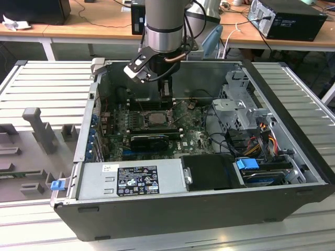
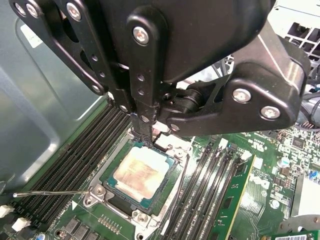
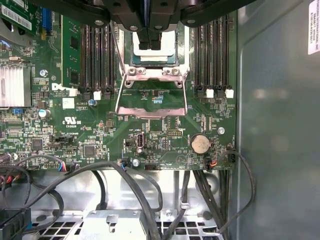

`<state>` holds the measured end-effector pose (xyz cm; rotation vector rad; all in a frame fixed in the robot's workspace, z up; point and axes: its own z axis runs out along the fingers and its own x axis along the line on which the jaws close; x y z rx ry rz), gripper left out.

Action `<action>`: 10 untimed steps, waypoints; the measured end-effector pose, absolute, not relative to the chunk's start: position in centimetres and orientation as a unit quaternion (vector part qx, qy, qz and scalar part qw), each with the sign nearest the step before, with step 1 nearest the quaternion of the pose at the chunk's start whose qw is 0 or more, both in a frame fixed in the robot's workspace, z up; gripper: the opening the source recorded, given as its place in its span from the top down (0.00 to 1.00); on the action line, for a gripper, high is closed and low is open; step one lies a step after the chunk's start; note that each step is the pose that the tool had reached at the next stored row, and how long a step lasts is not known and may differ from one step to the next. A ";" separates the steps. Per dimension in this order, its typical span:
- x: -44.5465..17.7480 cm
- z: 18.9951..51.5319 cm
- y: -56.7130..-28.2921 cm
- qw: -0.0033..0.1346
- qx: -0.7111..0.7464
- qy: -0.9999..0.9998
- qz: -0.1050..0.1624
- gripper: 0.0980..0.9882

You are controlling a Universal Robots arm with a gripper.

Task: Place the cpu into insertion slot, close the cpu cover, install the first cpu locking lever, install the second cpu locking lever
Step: 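Close the cpu cover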

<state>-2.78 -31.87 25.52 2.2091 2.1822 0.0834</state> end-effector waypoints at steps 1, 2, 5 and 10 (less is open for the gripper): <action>-2.8 25.7 -31.9 0.018 0.711 0.702 0.027 0.99; -2.8 25.8 -31.9 0.018 0.711 0.702 0.027 0.99; -2.6 26.0 -31.9 0.018 0.711 0.702 0.027 0.99; -2.4 26.3 -31.9 0.018 0.711 0.702 0.027 0.99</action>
